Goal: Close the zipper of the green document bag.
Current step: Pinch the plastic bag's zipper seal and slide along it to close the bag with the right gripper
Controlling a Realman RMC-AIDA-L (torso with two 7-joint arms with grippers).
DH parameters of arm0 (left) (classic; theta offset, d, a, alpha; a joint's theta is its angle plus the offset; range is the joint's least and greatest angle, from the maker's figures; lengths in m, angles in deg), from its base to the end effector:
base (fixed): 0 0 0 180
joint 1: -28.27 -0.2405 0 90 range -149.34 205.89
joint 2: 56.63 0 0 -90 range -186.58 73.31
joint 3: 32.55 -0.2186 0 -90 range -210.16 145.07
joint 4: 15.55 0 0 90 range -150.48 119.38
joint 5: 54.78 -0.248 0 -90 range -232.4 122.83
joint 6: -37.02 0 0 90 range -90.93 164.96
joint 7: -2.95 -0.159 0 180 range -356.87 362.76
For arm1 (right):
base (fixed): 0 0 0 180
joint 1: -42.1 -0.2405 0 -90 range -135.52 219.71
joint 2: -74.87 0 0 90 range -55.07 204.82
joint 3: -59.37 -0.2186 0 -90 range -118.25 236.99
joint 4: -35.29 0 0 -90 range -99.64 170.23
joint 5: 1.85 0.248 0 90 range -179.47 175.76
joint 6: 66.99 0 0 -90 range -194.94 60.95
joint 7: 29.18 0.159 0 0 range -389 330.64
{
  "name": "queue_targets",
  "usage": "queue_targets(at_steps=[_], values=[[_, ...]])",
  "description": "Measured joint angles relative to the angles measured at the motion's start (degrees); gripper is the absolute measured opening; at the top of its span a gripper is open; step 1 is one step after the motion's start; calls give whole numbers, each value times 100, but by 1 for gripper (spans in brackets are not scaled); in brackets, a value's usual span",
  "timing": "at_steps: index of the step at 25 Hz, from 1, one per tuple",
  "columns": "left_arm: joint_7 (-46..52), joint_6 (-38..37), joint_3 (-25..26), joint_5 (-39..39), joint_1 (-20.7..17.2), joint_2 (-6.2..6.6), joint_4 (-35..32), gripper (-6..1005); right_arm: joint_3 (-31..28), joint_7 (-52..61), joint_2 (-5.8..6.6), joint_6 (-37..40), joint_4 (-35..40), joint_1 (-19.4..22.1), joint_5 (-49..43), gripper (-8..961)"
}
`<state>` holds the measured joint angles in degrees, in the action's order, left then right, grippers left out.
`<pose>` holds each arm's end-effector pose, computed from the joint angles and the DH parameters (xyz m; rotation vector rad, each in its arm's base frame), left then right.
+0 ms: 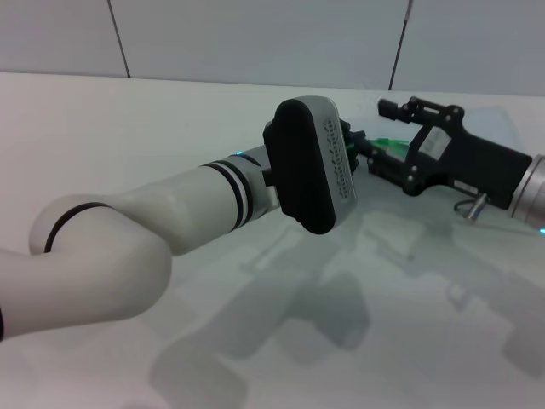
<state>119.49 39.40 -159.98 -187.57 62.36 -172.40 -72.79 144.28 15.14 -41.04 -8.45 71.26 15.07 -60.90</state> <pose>-0.0954 0.3985 -0.1338 -2.2576 0.4749 -0.0447 0.2023 0.3953 -0.0384 -2.4138 0.0394 0.6735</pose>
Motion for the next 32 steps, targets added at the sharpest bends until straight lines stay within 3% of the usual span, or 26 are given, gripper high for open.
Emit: queue_targets(at_steps=[12, 24, 32], values=[[-3, -20, 10, -21, -28, 6, -53, 54, -2, -144, -28, -292, -12, -43, -133, 572], [-14, -21, 8, -26, -16, 4, -53, 53, -2, -140, -28, -376, -173, -130, -158, 501], [-33, -57, 9, -36, 6, -11, -48, 53, -36, -112, -27, -378, -586, -403, -129, 445]])
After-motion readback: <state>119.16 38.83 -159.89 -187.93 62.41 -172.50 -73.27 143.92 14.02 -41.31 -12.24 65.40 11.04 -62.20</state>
